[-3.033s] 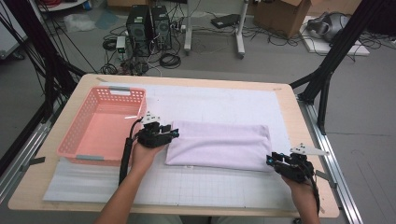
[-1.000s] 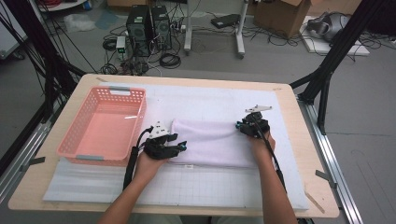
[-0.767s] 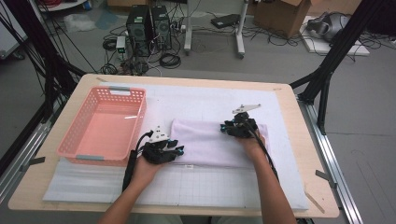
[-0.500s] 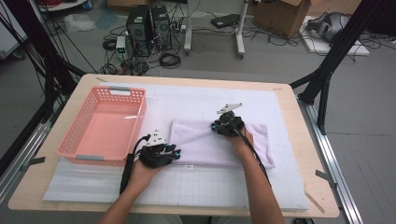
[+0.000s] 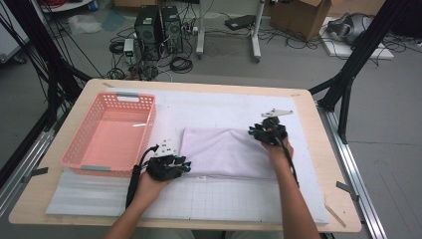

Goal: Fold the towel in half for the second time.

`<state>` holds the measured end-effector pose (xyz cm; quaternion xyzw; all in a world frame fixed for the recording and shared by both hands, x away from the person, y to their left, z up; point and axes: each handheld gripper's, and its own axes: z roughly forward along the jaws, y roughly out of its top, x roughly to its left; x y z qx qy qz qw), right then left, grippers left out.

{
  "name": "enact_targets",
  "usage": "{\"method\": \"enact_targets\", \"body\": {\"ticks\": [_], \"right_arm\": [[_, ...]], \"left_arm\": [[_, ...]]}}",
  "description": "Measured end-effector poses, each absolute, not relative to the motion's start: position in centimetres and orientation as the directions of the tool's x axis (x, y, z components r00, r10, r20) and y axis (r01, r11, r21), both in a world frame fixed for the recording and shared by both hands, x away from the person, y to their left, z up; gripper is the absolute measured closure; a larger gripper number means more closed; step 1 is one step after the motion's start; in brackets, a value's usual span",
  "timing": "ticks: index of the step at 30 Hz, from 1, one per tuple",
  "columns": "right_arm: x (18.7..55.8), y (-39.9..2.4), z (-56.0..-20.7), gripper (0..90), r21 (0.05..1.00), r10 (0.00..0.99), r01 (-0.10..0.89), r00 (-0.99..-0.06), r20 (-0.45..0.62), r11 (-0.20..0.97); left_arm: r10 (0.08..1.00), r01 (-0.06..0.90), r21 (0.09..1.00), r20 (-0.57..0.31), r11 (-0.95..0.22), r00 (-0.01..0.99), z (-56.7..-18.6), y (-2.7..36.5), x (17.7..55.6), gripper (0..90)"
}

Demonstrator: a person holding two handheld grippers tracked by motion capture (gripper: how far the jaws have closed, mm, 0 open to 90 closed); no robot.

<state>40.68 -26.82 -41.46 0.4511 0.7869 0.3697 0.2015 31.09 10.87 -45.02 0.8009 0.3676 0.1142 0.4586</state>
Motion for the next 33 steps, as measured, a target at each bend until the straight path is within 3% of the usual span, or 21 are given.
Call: {"method": "enact_targets", "body": {"ticks": [5,11,13,15,18,24,27,33], "right_arm": [[39.1,-30.7,-43.0,73.0,0.678,0.880,0.634,-0.474,-0.041,0.373],[38.7,-33.0,-43.9,73.0,0.730,0.941,0.624,-0.329,-0.078,0.279],[38.6,-33.2,-43.8,66.9,0.742,0.950,0.632,-0.313,-0.021,0.225],[37.9,-33.5,-43.2,61.0,0.762,0.945,0.617,-0.326,0.023,0.194],[35.8,-33.9,-42.3,59.8,0.792,0.930,0.581,-0.366,0.045,0.190],[30.5,-34.1,-42.6,68.6,0.804,0.867,0.552,-0.489,0.098,0.221],[28.6,-33.9,-43.6,69.8,0.793,0.822,0.557,-0.554,0.132,0.248],[27.2,-34.3,-44.5,73.4,0.755,0.815,0.574,-0.572,0.093,0.317]], "left_arm": [[0.694,0.482,0.817,-0.148,-0.315,0.704,-45.0,10.9,31.0,70.9],[0.693,0.482,0.819,-0.150,-0.313,0.705,-45.1,11.0,31.0,70.7],[0.694,0.481,0.820,-0.151,-0.309,0.704,-45.1,10.9,31.0,69.7],[0.692,0.487,0.819,-0.163,-0.302,0.703,-45.0,11.0,30.9,66.2],[0.693,0.477,0.828,-0.159,-0.295,0.703,-44.8,11.0,30.7,60.2],[0.661,0.441,0.856,-0.169,-0.270,0.732,-44.2,11.6,30.2,65.1],[0.642,0.441,0.853,-0.176,-0.279,0.746,-44.3,11.3,30.1,63.5],[0.634,0.461,0.817,-0.158,-0.347,0.757,-45.0,10.6,29.8,62.1]]}}
